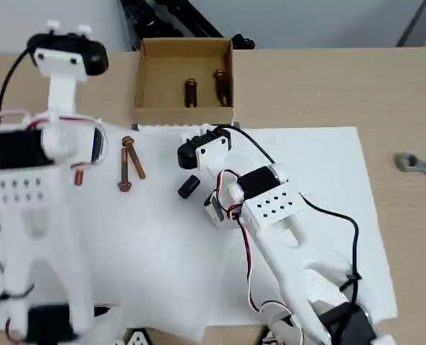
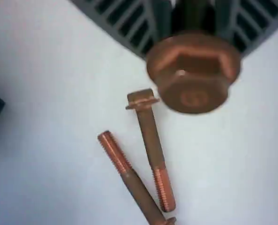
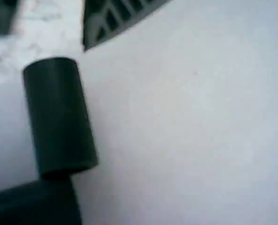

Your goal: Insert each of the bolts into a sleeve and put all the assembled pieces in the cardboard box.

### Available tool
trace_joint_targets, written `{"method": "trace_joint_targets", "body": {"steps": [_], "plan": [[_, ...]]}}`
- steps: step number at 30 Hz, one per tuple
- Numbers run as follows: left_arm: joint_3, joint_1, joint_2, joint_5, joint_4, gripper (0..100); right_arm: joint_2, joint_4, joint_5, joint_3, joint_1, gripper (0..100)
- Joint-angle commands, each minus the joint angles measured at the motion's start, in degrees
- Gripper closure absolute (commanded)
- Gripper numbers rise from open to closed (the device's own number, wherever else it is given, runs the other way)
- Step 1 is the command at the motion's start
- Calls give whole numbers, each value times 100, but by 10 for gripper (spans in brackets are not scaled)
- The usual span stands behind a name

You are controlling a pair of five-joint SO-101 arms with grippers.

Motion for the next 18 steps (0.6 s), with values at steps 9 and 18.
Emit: {"method": "trace_joint_targets", "body": {"steps": [9,18], "plan": [[1965,-9,-2567,114,-202,994,40,-145,264,-237,-31,786],[2396,-18,-2769,246,-185,994,884,-488,53,-281,-488,786]]}}
